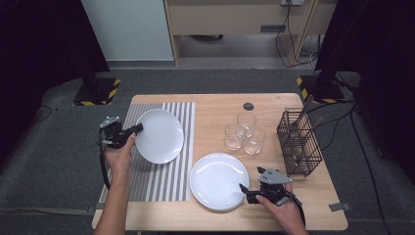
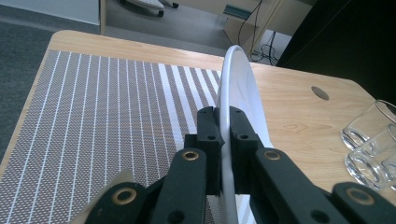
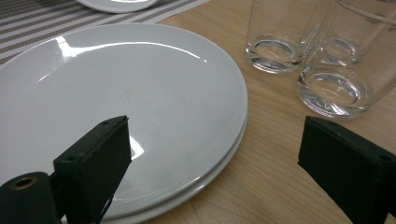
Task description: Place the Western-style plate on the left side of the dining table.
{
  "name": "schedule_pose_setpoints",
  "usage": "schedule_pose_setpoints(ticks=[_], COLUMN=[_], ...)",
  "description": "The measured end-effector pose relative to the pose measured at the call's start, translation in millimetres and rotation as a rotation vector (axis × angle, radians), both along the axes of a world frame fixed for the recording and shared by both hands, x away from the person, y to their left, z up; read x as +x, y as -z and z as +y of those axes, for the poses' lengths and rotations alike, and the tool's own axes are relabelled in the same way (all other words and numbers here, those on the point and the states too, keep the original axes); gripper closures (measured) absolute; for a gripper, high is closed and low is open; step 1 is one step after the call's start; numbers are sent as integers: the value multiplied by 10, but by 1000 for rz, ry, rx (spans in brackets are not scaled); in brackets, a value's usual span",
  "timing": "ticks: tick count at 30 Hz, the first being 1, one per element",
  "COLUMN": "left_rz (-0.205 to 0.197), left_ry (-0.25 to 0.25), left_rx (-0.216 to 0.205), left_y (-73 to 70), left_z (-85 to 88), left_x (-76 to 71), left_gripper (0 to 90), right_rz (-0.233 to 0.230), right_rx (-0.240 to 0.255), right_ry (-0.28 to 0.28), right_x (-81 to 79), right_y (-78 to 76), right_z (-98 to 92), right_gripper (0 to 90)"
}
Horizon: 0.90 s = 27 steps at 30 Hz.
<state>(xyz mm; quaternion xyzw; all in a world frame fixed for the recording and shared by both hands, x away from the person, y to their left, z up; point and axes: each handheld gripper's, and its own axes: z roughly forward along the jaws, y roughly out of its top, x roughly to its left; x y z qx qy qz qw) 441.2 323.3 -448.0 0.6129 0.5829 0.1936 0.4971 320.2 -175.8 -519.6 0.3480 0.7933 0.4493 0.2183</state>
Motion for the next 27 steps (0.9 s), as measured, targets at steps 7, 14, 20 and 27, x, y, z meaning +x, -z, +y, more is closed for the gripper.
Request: schedule_pose_setpoints(ticks=[7,14,20,27], left_rz=[-1,2,7,6], left_ry=[-8,-20,-23,-28], left_rx=[-4,-10,1,-4], left_y=[37,109,145,194], left_z=[29,92,127,163], left_x=[-10,-30,-45,-60], left_gripper=[854,847,837,832], right_rz=[-2,1,3,4], right_rx=[-2,-4,-7,-8], right_ry=[3,0,-4,-3], right_x=[-2,-3,-2,-1], right_y=[2,10,14,22], right_z=[0,11,15,24], right_gripper=[93,93,93,93])
